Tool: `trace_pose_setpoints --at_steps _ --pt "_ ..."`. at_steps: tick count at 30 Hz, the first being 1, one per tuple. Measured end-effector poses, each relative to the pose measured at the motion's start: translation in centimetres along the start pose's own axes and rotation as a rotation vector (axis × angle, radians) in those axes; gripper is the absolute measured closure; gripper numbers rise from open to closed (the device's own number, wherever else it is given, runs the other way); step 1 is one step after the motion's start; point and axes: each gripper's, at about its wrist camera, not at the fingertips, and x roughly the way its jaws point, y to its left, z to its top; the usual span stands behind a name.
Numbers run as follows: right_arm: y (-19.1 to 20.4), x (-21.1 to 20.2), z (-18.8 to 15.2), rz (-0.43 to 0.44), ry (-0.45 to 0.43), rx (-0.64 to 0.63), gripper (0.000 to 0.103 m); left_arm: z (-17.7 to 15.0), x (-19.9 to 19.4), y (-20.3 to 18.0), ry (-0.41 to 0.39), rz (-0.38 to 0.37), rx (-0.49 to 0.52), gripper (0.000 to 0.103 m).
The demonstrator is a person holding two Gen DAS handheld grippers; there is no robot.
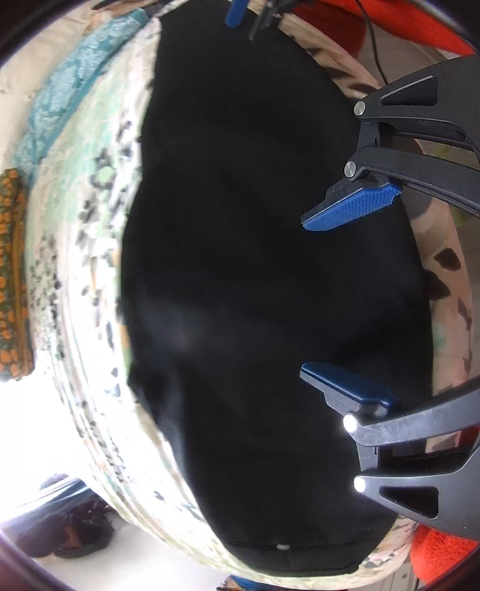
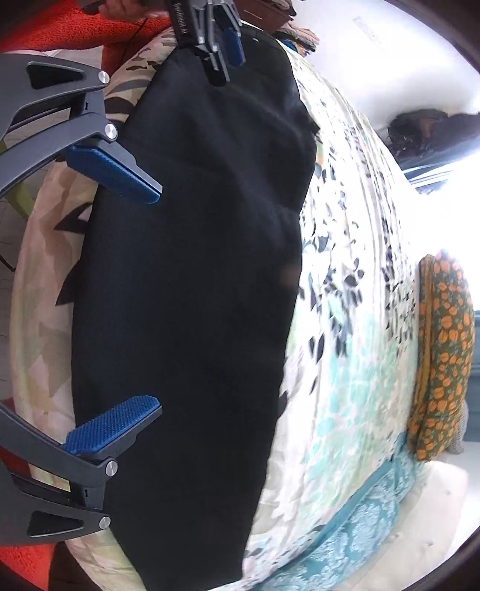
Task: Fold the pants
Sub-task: 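Move the right tool to the folded end of the black trousers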
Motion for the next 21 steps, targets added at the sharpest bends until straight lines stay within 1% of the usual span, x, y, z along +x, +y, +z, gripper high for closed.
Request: trace_pose_setpoints --at_steps 1,2,3,5,6,9,11,14,17,19,21 --pt "-1.0 0.7 -0.4 0.007 0.043 0.040 0.000 -0.6 -0.1 0.2 -0.020 -0.008 -0.002 0.026" --pt "-1.7 0.6 -0.7 0.034 0.032 0.064 0.000 -1.0 -0.6 0.5 -0.032 -0.006 -0.005 0.026" --pt "-2.0 0.1 -0.9 0.047 0.011 0.072 0.000 -1.0 -0.7 0.8 -0.017 0.001 -0.007 0.026" --pt "-2.4 -0.4 -0.8 0.039 0.008 0.080 0.000 -0.9 -1.2 1.5 -0.013 0.006 -0.038 0.026" --pt "-2.6 -0.7 -0.8 0.045 -0.008 0.091 0.000 -0.8 -1.3 1.7 -0.019 0.011 -0.058 0.027" --pt "-4.1 -1.9 -0.7 0.061 -0.062 0.167 0.000 -0.5 -2.4 2.0 -0.059 -0.016 -0.103 0.027" --pt "-5.5 -2.6 -0.5 0.073 -0.089 0.227 0.000 -0.1 -3.2 1.8 -0.094 -0.027 -0.107 0.027" --pt "-7.6 -3.2 -0.3 0.084 -0.109 0.309 0.000 0.4 -4.2 0.5 -0.147 -0.054 -0.073 0.027" --pt "-9.4 -3.8 -0.2 0.083 -0.127 0.374 0.000 0.4 -4.3 -1.0 -0.170 -0.074 -0.025 0.027" --pt "-10.2 -4.2 -0.1 0.078 -0.140 0.398 0.000 0.3 -3.6 -1.8 -0.159 -0.072 0.009 0.027" --pt "-10.8 -4.8 -0.1 0.070 -0.160 0.415 0.000 0.2 -2.5 -2.2 -0.118 -0.051 0.029 0.027"
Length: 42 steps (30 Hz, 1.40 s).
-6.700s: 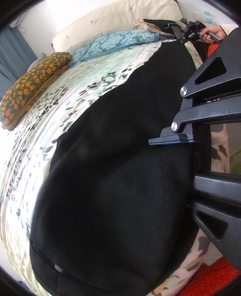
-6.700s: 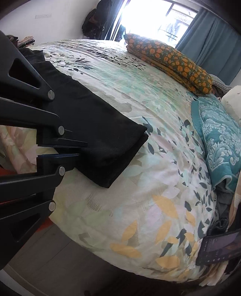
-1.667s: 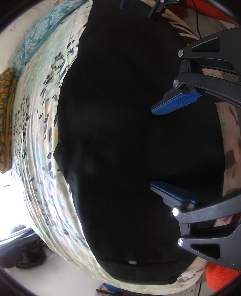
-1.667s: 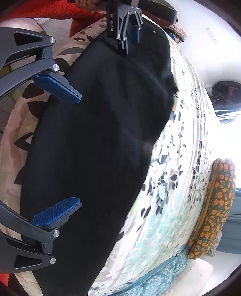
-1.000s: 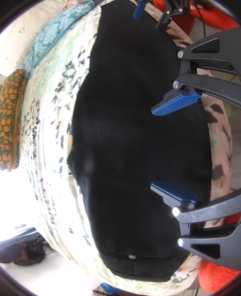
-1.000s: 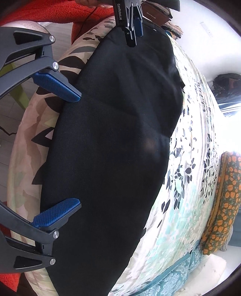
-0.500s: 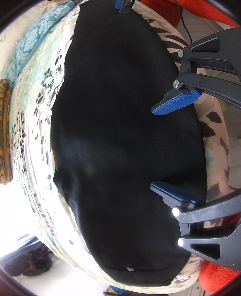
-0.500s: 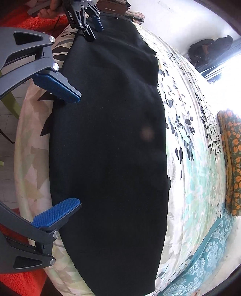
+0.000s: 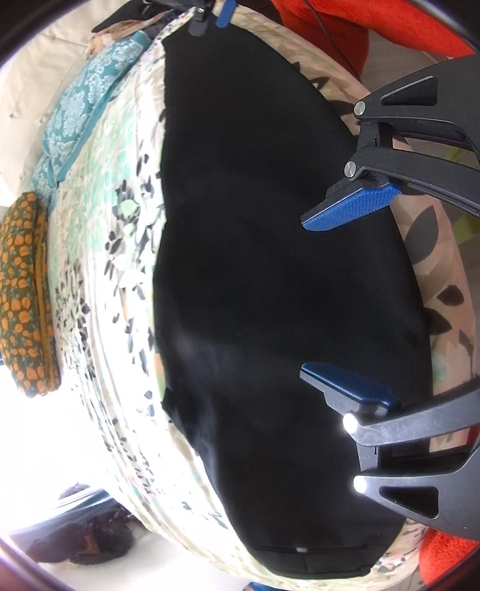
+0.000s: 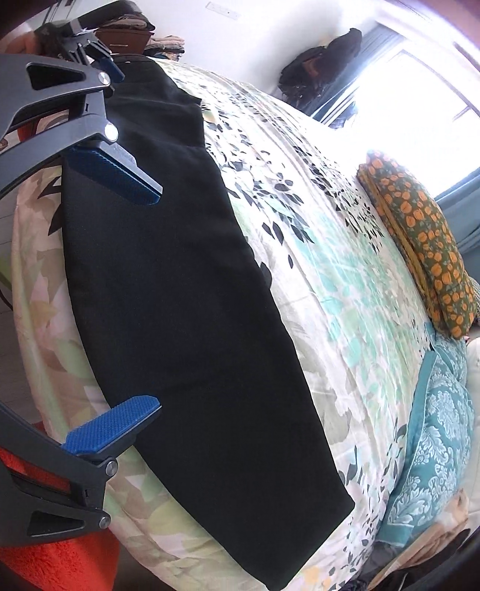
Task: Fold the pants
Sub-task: 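Move the right tool to the folded end of the black trousers, then grasp the folded end with the right tool, fold it over, release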
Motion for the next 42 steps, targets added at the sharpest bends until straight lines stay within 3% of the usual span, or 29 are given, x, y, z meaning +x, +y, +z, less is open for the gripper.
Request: trace_pose_setpoints --at_steps 3,11,22,25,29,32,36,42 --pt "-0.9 -0.8 0.7 0.004 -0.017 0.020 0.000 -1.0 1.6 0.7 0.076 0.021 -0.023 0.026" --pt "-5.3 -4.2 3.6 -0.032 -0.083 0.081 0.000 -0.4 0.5 3.3 0.034 -0.002 -0.149 0.027" --pt "-9.0 -5.0 2.4 -0.036 -0.128 0.174 0.000 0.1 -0.3 1.9 -0.001 -0.009 -0.101 0.027" --pt "-9.8 -5.6 3.9 0.042 -0.122 0.177 0.000 0.5 -0.9 1.6 -0.017 -0.014 -0.088 0.027" --pt "-15.3 -8.9 8.1 0.019 -0.204 0.262 0.000 0.7 -1.7 1.3 -0.045 -0.010 -0.067 0.027" --pt "-20.6 -7.5 10.9 0.052 -0.069 0.311 0.000 0.7 -1.4 1.2 -0.032 -0.031 -0.088 0.027" --pt "-24.0 -4.4 11.3 0.151 0.069 0.321 0.000 1.3 -1.6 -0.1 -0.029 -0.056 -0.068 0.027" --pt "-25.7 -1.2 10.5 0.208 0.138 0.313 0.000 2.2 -2.4 -3.1 -0.034 -0.090 -0.004 0.027"
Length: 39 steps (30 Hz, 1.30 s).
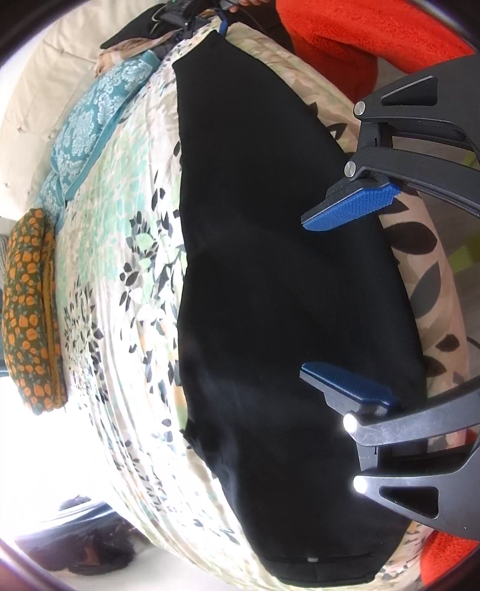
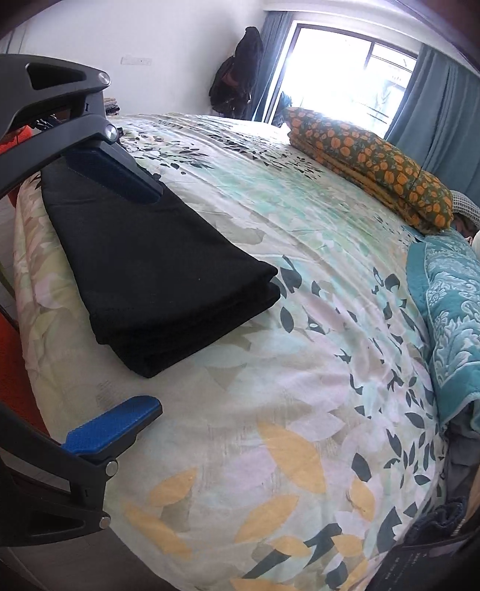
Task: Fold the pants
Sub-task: 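Grasp the folded end with the right tool, fold it over, release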
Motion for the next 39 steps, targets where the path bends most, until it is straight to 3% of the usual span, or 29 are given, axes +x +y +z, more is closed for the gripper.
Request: trace_pose_setpoints --at_steps 7,12,13,15,16,17,22,26,29,35,39 --pt "-0.4 1.0 0.0 0.035 0.062 -0.054 0.000 0.9 0.5 -2.7 0.015 -0.024 0.042 0.027" --pt "0.8 2.3 0.3 -0.047 0.119 -0.140 0.000 1.8 1.7 -7.1 0.007 -0.065 0.141 0.027" --pt "1.2 2.6 0.3 -0.082 0.130 -0.172 0.004 1.9 2.3 -8.2 0.011 -0.068 0.170 0.027" --pt "1.5 2.8 0.3 -0.154 0.142 -0.221 0.024 1.9 4.1 -9.6 0.053 -0.064 0.200 0.027" --pt "1.3 2.6 0.4 -0.164 0.141 -0.211 0.049 1.9 5.1 -9.9 0.083 -0.057 0.199 0.027" --pt "0.7 2.3 0.6 -0.111 0.147 -0.170 0.074 1.8 6.0 -10.1 0.109 -0.052 0.193 0.027" --pt "1.5 -0.1 -0.3 0.048 0.071 -0.117 0.081 1.9 5.8 -9.1 0.115 -0.059 0.144 0.027" --pt "6.7 -1.9 -2.5 0.161 0.001 -0.185 0.081 2.2 4.0 -6.4 0.091 -0.067 0.072 0.027" --pt "12.6 -1.2 -5.7 0.235 0.004 -0.278 0.082 2.3 2.8 -2.9 0.072 -0.067 -0.039 0.027" --pt "23.5 6.5 -15.4 0.328 0.090 -0.379 0.081 0.7 1.3 3.7 0.049 -0.048 -0.243 0.027" --pt "28.9 13.9 -22.4 0.286 0.161 -0.435 0.082 -1.4 0.8 7.3 0.037 -0.027 -0.338 0.027"
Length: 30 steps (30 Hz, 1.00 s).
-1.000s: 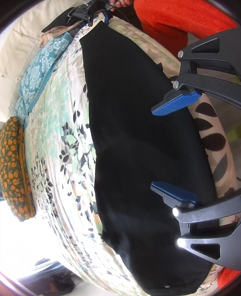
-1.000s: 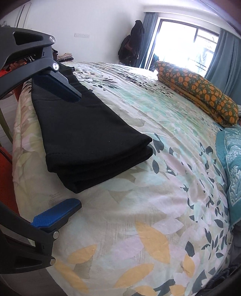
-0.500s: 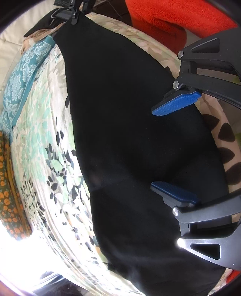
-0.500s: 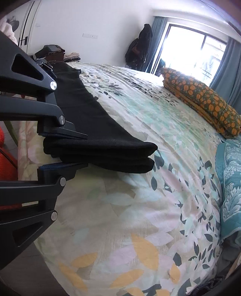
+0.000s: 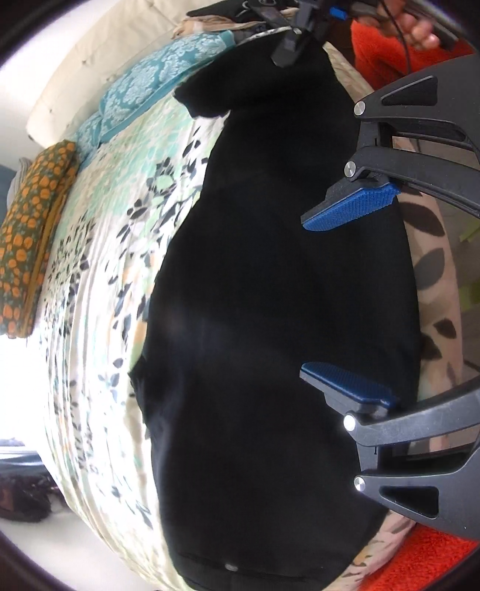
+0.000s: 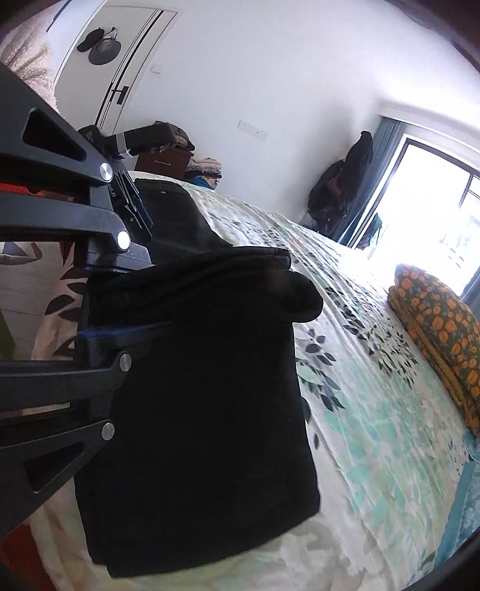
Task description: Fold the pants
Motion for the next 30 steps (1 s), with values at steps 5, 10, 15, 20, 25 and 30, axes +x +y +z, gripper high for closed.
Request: trace_pose_setpoints --at_steps 5,10,15,20,25,30 --pt "4.6 8.2 -4.0 -0.082 0.113 -0.142 0.071 -0.5 -0.8 4.1 -0.024 0.015 -0.070 0.027" --pt "7.6 6.6 -5.2 -0.184 0.134 -0.341 0.020 -0.1 -2.1 5.5 -0.071 -0.020 -0.101 0.027" --pt "7.2 -0.5 -6.0 -0.275 0.007 -0.365 0.017 -0.1 -3.7 1.5 -0.110 -0.154 0.023 0.027" --pt "4.8 -4.4 -6.5 -0.321 -0.110 -0.261 0.013 -0.6 -2.4 -5.2 -0.057 -0.235 0.202 0.029" --pt "3.7 -4.5 -6.0 -0.359 -0.133 -0.257 0.013 -0.9 -0.9 -8.6 -0.015 -0.208 0.252 0.029" --pt "3.7 -4.7 -5.9 -0.339 -0.146 -0.249 0.013 -1.2 0.0 -10.2 0.011 -0.166 0.283 0.029"
